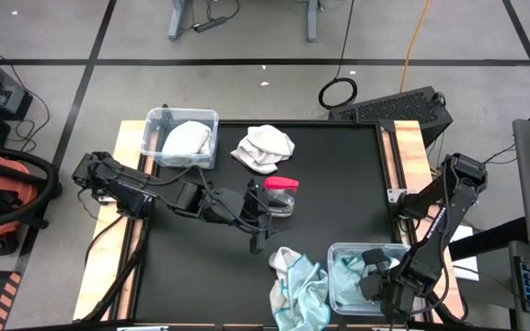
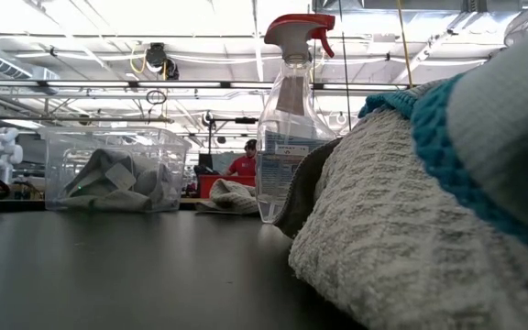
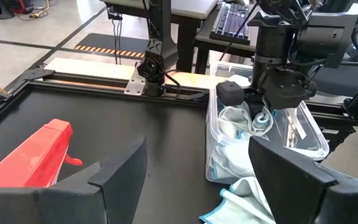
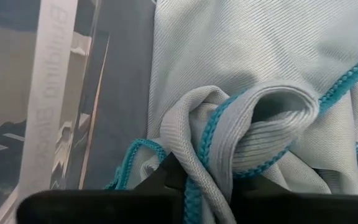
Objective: Sort microfiber towel by color & place in baskets
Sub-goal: Put the blue towel into the bottom transparent bin
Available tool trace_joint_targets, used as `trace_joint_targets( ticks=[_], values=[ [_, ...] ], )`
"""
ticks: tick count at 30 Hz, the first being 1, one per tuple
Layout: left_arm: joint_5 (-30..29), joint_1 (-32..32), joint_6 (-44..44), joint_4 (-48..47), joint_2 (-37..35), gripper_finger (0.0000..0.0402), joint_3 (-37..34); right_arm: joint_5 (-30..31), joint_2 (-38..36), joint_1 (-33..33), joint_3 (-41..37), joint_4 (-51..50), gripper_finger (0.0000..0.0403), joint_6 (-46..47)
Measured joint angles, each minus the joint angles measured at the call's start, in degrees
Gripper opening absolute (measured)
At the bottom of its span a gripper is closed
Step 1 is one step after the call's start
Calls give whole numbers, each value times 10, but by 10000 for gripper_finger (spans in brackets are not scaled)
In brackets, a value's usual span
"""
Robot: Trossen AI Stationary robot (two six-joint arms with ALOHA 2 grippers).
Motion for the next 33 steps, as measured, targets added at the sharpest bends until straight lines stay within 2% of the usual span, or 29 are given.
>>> trace_joint_targets(
  ticks=[10,16,33],
  values=[
    [0,0,0,0,0,286,0,10,1,0,35,-57,133,3],
    [0,0,0,0,0,286,0,7,1,0,79,-115,169,1],
    [0,0,0,0,0,286,0,7,0,0,169,-216,176,-7]
  ],
)
